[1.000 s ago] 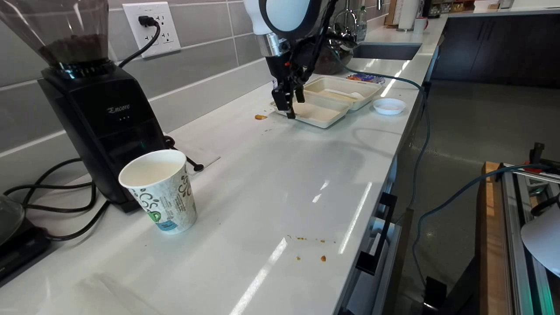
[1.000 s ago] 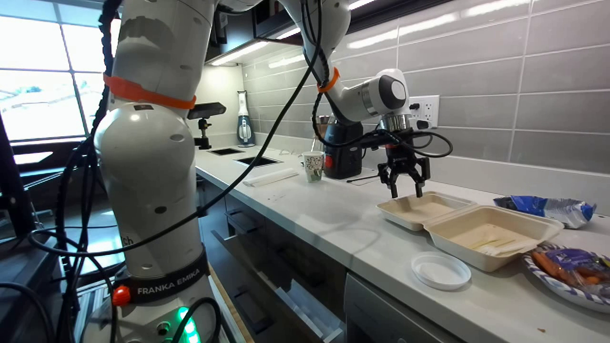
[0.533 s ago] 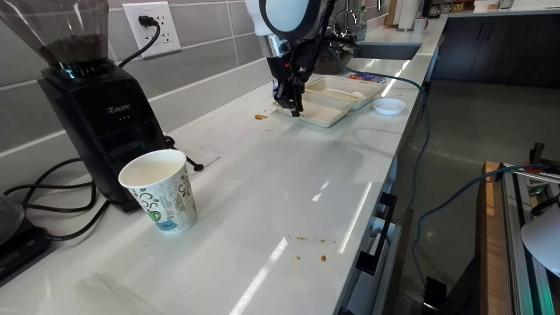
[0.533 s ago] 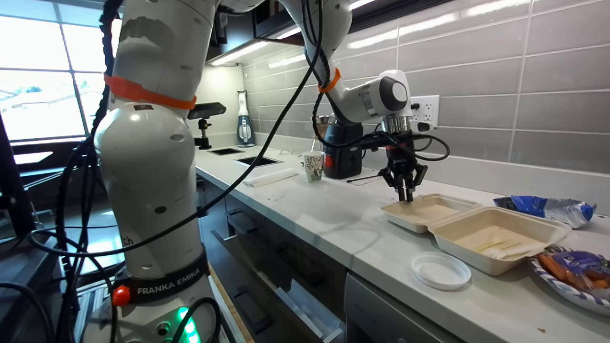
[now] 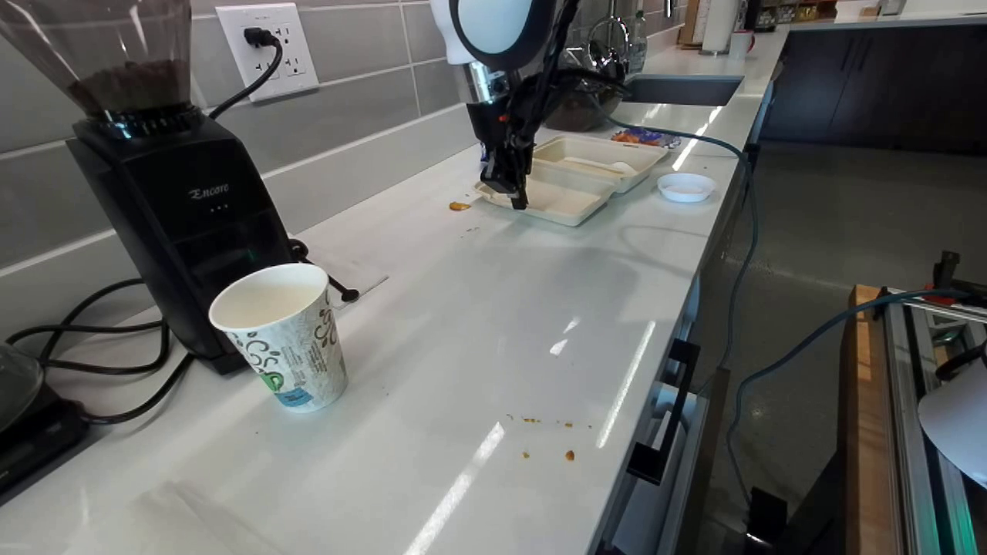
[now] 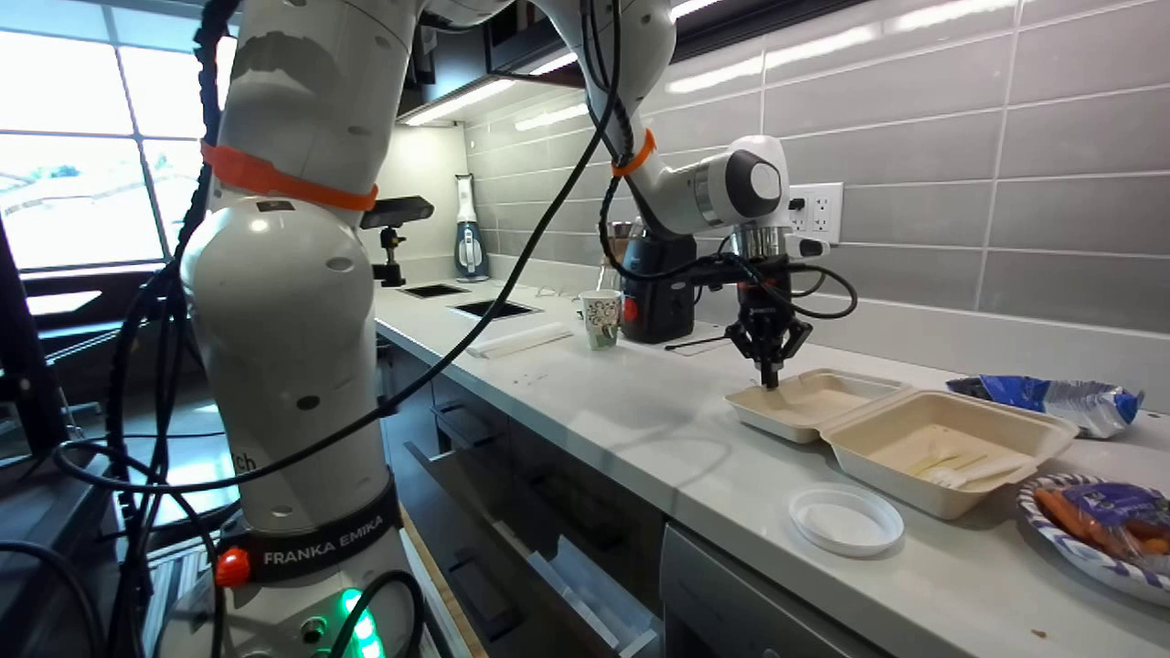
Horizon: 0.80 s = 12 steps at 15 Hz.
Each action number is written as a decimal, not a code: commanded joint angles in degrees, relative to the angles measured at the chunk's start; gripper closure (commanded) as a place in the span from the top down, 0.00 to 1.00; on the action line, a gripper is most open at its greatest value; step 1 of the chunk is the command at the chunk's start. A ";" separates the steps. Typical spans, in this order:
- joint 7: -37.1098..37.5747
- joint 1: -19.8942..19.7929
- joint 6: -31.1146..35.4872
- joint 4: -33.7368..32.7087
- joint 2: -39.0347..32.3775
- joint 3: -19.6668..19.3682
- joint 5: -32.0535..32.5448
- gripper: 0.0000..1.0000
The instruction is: Close the food pack.
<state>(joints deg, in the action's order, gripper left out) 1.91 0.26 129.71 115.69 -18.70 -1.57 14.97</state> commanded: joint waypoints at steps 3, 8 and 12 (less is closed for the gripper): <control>-7.89 -0.82 -2.27 1.14 1.90 2.73 -8.33 0.01; -12.50 -0.55 -8.82 0.89 3.52 4.49 -13.29 0.01; -17.52 -0.39 -16.92 -0.36 4.91 5.83 -16.86 0.01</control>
<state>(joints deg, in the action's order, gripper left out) -11.36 0.28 118.26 115.56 -15.30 3.19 1.36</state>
